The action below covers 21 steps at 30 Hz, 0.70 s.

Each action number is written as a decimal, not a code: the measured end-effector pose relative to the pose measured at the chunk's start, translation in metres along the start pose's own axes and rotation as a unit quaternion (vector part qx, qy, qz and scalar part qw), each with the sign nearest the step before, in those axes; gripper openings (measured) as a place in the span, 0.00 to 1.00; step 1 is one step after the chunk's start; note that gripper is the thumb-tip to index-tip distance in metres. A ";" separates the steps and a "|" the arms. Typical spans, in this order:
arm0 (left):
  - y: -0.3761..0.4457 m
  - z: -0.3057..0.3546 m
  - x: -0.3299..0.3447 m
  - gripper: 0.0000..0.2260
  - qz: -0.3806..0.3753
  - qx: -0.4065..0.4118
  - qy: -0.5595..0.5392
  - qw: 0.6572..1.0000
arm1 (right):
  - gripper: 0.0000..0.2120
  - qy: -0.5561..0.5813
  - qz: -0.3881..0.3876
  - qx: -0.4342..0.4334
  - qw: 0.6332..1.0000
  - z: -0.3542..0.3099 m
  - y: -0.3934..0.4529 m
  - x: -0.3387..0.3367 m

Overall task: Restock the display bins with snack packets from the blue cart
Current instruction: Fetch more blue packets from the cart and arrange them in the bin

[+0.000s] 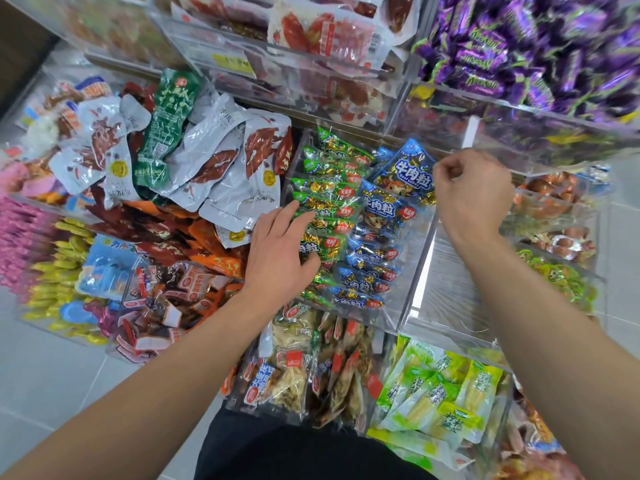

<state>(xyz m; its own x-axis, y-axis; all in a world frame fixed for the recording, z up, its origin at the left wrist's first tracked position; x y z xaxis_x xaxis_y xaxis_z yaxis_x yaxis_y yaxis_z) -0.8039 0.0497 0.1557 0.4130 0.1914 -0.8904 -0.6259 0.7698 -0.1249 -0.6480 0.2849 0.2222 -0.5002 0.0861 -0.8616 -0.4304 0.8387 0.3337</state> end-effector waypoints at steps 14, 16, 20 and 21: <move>0.000 -0.002 0.000 0.28 0.009 0.000 -0.017 1.000 | 0.07 -0.036 -0.106 -0.138 0.984 -0.020 0.011 0.036; 0.001 -0.003 0.001 0.28 0.009 -0.004 -0.015 1.000 | 0.07 -0.033 -0.108 -0.131 0.985 -0.014 0.010 0.034; 0.002 -0.003 0.002 0.28 0.013 -0.006 -0.016 1.000 | 0.04 -0.064 -0.216 -0.084 0.971 -0.004 0.008 0.045; 0.002 -0.003 0.002 0.28 0.014 -0.007 -0.016 1.000 | 0.04 -0.068 -0.248 -0.071 0.964 -0.005 0.009 0.048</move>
<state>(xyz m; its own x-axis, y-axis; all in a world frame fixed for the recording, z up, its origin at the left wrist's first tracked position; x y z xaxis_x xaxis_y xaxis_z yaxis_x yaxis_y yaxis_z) -0.8067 0.0497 0.1521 0.4167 0.2317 -0.8790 -0.6457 0.7561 -0.1068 -0.6793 0.2939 0.1855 -0.1077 -0.2293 -0.9674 -0.6948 0.7133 -0.0917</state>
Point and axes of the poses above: each hand's wrist, its own y-axis towards the middle knuckle, its own x-axis out of the palm, z = x × y, the point moved 5 cm from there along y, towards the middle knuckle, and after that the axes turned 8 degrees about -x, right-handed, at the moved point
